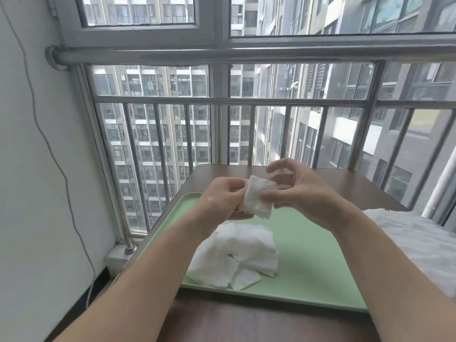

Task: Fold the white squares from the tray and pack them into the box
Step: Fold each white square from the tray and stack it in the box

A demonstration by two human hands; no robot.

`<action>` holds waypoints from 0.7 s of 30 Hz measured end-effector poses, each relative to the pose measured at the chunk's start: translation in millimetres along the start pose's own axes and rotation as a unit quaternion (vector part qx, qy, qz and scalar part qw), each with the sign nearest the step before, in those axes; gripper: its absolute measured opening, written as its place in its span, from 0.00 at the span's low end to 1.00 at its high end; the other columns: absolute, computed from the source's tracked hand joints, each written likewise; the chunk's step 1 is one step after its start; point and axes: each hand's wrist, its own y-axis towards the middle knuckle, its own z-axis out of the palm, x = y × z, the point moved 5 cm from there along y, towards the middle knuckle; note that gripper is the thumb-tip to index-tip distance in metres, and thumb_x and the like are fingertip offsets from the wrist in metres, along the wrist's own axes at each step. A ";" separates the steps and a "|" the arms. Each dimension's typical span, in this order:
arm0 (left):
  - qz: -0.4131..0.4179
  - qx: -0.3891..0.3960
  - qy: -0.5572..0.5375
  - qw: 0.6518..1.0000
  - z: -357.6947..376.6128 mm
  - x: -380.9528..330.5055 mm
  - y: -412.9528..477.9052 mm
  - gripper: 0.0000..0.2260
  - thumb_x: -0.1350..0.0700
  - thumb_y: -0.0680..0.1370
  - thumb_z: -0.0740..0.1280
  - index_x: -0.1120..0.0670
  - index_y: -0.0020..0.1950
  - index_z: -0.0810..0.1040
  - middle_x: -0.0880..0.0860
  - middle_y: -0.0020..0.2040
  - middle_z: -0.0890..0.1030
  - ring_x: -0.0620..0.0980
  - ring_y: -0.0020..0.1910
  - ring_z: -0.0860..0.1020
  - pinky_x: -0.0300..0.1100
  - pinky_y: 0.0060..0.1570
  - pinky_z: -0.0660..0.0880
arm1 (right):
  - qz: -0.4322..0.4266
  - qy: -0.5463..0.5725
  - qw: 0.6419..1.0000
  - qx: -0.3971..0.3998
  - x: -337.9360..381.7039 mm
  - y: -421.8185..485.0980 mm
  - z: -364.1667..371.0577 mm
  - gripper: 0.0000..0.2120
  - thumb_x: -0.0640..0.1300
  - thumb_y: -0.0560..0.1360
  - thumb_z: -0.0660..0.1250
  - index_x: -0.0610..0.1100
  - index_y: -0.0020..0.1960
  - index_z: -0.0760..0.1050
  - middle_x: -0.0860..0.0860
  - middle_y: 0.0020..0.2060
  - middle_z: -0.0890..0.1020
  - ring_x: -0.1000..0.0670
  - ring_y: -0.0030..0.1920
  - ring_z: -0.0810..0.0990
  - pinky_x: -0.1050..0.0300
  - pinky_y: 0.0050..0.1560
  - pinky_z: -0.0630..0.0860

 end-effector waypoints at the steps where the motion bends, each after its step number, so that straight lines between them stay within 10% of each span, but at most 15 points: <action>1: -0.001 -0.001 0.000 1.000 0.6 0.0 -0.7 0.09 0.55 0.82 0.66 0.56 0.57 0.83 0.58 0.51 0.86 0.49 0.45 0.85 0.38 0.41 0.80 | 0.001 -0.010 1.000 -0.010 -0.1 0.2 0.4 0.25 0.32 0.67 0.78 0.40 0.60 0.72 0.39 0.48 0.82 0.44 0.44 0.83 0.53 0.42 0.81; 16: -0.003 -0.015 -0.033 0.999 -16.2 -0.2 -8.9 0.13 0.51 0.76 0.74 0.57 0.55 0.84 0.57 0.50 0.86 0.56 0.51 0.85 0.45 0.47 0.82 | 0.024 -0.174 0.982 -0.064 6.5 8.6 20.8 0.24 0.41 0.68 0.80 0.40 0.57 0.72 0.39 0.51 0.80 0.49 0.36 0.82 0.58 0.34 0.80; 21: -0.020 -0.187 -0.141 0.972 -64.2 5.9 -8.7 0.04 0.64 0.77 0.71 0.56 0.49 0.80 0.58 0.51 0.83 0.57 0.52 0.83 0.45 0.50 0.82 | 0.025 -0.286 0.951 -0.117 2.1 31.7 31.1 0.08 0.47 0.79 0.68 0.42 0.52 0.75 0.46 0.45 0.83 0.50 0.34 0.84 0.55 0.35 0.78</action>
